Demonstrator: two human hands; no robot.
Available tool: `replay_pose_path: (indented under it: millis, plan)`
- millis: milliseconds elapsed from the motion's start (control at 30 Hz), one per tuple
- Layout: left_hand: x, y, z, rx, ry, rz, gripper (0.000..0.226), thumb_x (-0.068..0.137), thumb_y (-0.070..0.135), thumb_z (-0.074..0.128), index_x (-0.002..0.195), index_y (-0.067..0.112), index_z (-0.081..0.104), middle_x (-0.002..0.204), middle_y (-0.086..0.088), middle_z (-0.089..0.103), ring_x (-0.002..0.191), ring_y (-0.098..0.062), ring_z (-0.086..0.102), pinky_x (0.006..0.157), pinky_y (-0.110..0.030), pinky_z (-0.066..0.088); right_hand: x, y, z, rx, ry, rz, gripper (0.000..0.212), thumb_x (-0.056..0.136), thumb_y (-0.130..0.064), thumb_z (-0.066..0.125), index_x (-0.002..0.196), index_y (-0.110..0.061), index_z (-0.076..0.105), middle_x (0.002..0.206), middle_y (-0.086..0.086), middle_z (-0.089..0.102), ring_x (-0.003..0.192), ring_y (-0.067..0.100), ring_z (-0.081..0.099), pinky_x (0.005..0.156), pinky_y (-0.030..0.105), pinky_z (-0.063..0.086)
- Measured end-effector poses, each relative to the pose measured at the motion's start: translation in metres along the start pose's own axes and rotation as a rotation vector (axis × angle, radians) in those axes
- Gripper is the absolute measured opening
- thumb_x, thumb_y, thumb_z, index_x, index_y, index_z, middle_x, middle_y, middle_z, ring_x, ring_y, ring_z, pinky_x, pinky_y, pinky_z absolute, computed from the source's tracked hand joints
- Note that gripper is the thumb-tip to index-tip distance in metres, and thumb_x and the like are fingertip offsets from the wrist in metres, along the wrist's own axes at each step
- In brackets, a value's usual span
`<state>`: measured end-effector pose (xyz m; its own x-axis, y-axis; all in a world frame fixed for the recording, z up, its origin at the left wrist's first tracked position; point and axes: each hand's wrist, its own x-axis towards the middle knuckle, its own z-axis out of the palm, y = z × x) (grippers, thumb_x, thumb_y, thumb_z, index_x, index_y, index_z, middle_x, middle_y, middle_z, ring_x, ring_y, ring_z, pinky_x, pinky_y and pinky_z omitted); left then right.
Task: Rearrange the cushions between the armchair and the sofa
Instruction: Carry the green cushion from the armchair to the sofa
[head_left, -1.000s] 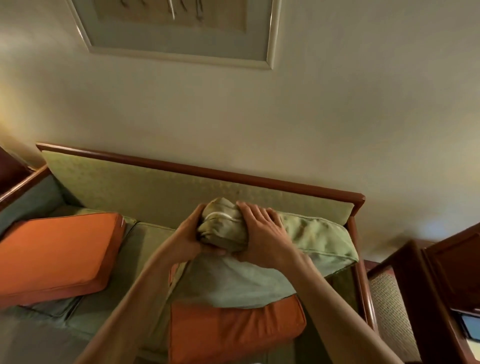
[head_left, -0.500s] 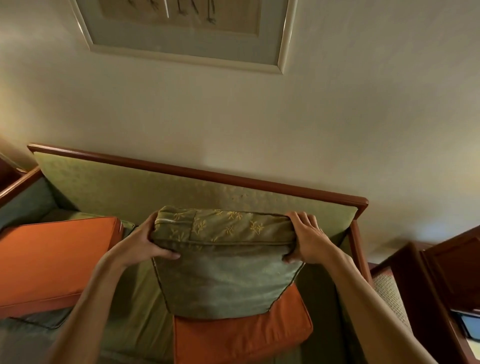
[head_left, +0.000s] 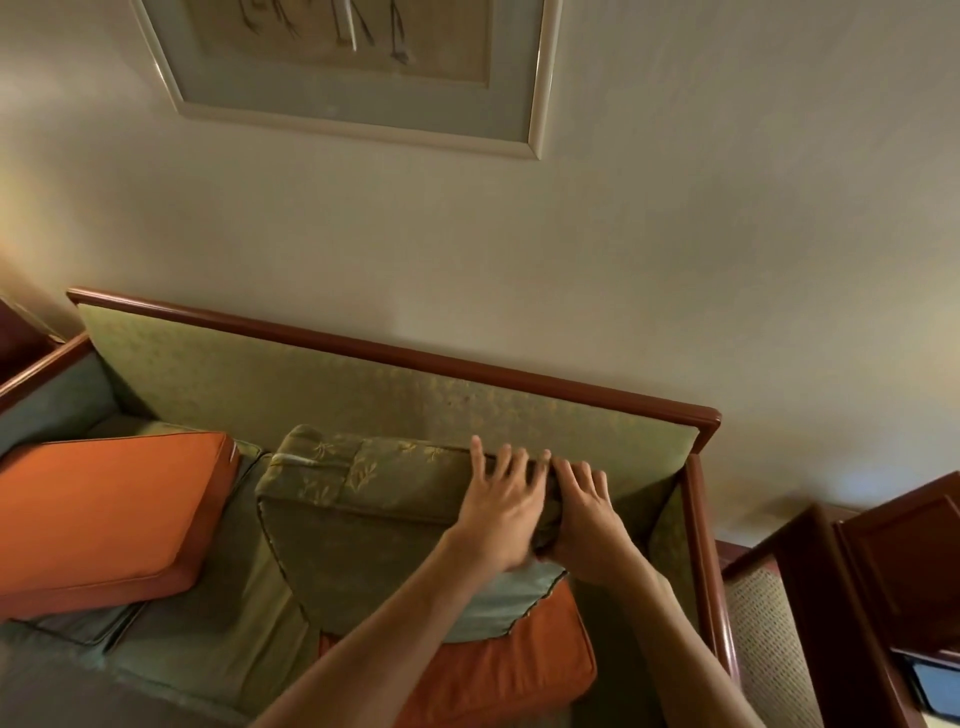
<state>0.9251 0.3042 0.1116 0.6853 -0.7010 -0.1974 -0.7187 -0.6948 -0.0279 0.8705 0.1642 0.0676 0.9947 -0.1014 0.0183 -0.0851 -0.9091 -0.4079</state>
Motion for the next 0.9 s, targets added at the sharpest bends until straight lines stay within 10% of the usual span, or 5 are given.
replay_pose_path:
  millis: [333, 600, 700, 900]
  plan:
    - [0.000, 0.006, -0.037, -0.200, 0.222, 0.079, 0.141, 0.064, 0.051, 0.088, 0.157, 0.028, -0.015, 0.148, -0.003, 0.048, 0.131, -0.025, 0.046, 0.112, -0.050, 0.031, -0.005, -0.006, -0.064, 0.160, 0.046, -0.123, 0.078, 0.067, -0.030, 0.082, 0.137, -0.028, 0.047, 0.109, -0.005, 0.048, 0.101, 0.014, 0.038, 0.089, 0.038, 0.045]
    - [-0.062, -0.123, -0.048, -0.794, 0.334, 0.049, 0.106, 0.047, 0.057, 0.088, 0.141, 0.031, 0.047, 0.131, 0.011, 0.059, 0.118, -0.012, 0.058, 0.101, -0.038, 0.049, 0.028, -0.130, -0.087, 0.027, 0.224, -0.310, 0.098, 0.048, -0.054, 0.087, 0.134, -0.030, 0.046, 0.124, -0.008, 0.051, 0.114, 0.014, 0.039, 0.098, 0.036, 0.032]
    - [-0.083, -0.157, -0.016, -0.814, 0.329, -0.017, 0.097, 0.050, 0.057, 0.083, 0.135, 0.018, 0.054, 0.123, 0.015, 0.056, 0.115, -0.012, 0.059, 0.096, -0.026, 0.047, 0.038, -0.152, -0.041, 0.102, 0.081, -0.262, 0.110, 0.058, -0.059, 0.084, 0.149, -0.029, 0.030, 0.140, -0.004, 0.042, 0.126, 0.018, 0.034, 0.110, 0.041, 0.026]
    - [-0.112, -0.253, 0.032, -0.940, 0.194, -0.140, 0.103, 0.054, 0.017, 0.098, 0.129, 0.054, 0.039, 0.126, 0.024, 0.055, 0.117, 0.003, 0.052, 0.099, -0.017, 0.041, 0.051, -0.146, 0.057, 0.070, -0.161, -0.065, 0.128, 0.059, -0.070, 0.079, 0.156, -0.033, 0.003, 0.156, -0.006, 0.026, 0.142, 0.019, 0.024, 0.117, 0.045, 0.018]
